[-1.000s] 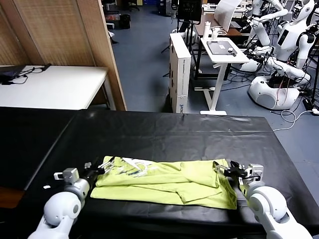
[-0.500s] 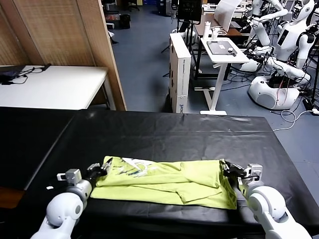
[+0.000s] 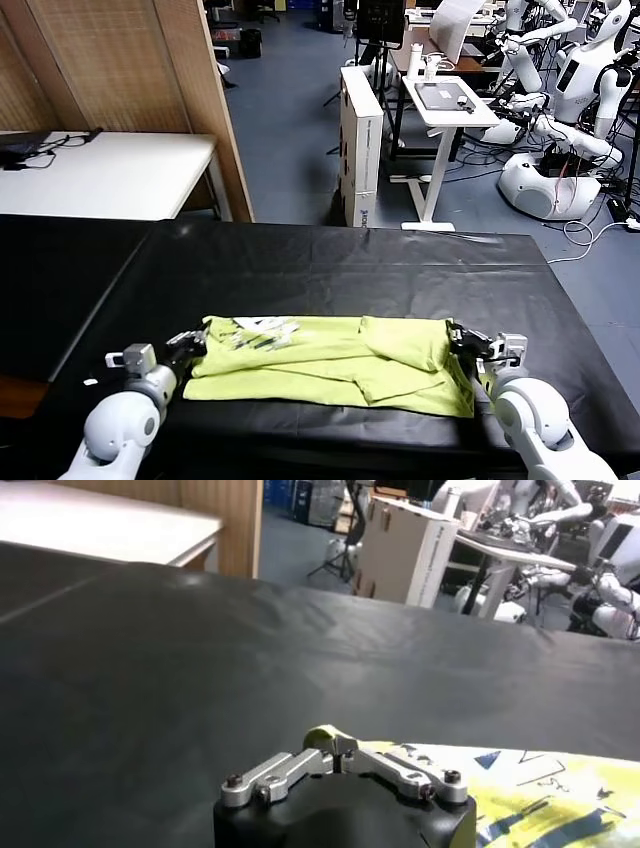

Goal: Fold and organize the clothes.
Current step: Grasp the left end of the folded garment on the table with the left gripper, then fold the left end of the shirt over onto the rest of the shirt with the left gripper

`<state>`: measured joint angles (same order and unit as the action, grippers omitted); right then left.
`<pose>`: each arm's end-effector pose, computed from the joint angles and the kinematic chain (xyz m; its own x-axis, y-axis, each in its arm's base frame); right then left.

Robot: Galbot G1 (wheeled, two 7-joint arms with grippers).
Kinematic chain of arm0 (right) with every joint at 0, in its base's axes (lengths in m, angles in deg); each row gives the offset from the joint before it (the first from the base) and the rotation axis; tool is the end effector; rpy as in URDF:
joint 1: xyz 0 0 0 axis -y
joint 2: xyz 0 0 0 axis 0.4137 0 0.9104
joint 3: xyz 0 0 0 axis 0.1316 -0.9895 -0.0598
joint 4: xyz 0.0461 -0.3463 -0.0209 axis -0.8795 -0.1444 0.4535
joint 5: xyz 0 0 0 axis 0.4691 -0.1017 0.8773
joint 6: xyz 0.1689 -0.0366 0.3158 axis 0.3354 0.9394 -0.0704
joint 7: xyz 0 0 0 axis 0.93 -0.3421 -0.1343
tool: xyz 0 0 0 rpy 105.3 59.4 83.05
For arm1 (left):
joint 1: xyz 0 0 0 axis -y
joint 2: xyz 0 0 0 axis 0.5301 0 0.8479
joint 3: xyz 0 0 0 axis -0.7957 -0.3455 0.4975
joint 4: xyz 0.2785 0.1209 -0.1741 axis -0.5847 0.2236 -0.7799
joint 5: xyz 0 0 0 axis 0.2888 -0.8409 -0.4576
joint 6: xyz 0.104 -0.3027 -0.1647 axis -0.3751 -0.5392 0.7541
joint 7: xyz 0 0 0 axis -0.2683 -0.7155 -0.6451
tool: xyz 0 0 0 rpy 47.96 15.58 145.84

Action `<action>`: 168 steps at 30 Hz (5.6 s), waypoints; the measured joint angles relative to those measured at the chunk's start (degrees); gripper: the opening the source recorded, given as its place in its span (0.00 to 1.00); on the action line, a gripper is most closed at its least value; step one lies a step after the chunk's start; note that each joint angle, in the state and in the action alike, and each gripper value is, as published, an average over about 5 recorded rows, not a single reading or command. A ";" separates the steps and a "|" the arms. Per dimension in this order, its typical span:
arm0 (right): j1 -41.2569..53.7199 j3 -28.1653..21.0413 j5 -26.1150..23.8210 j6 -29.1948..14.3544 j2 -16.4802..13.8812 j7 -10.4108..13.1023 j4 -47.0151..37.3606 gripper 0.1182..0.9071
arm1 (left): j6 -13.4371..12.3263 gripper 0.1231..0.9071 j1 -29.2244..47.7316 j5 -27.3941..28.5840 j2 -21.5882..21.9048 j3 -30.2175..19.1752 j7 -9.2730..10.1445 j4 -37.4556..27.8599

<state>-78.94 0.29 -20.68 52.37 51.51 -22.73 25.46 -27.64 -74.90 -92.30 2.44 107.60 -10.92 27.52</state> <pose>0.2824 -0.1036 -0.2810 -0.8514 -0.1040 0.5141 -0.0416 0.9904 0.1315 0.2653 0.1132 -0.3023 -0.8907 0.1184 0.4389 0.0570 0.9869 -0.1507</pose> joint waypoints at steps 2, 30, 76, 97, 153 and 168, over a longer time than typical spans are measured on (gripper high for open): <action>-0.48 0.45 -0.01 -0.45 -0.46 -1.20 0.62 0.14 | 0.02 0.12 -0.42 0.12 0.07 0.05 0.21 0.62; -21.54 15.20 3.26 -26.71 -6.23 -18.51 17.12 1.00 | 13.55 1.00 -12.07 -21.03 9.17 9.63 -3.08 9.63; -23.46 14.07 0.35 -26.93 -3.92 -18.02 21.29 1.00 | 14.70 0.30 -10.24 -25.27 7.57 5.75 -4.31 5.46; -21.09 11.22 -1.00 -26.74 -2.63 -16.57 19.01 1.00 | 10.42 0.06 -11.87 -12.79 8.13 10.12 -2.47 10.11; -23.98 11.67 -13.66 -26.19 6.36 -15.72 14.63 1.00 | 12.48 0.06 0.42 -16.70 -8.92 -19.28 7.95 14.83; -23.66 10.29 -15.06 -26.10 6.31 -15.89 14.73 1.00 | 10.19 0.21 0.22 -8.97 -13.03 -20.87 4.66 11.33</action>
<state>-102.61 10.58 -35.74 26.28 57.82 -38.62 40.18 -17.44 -74.67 -101.28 -10.58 86.73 -6.25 38.85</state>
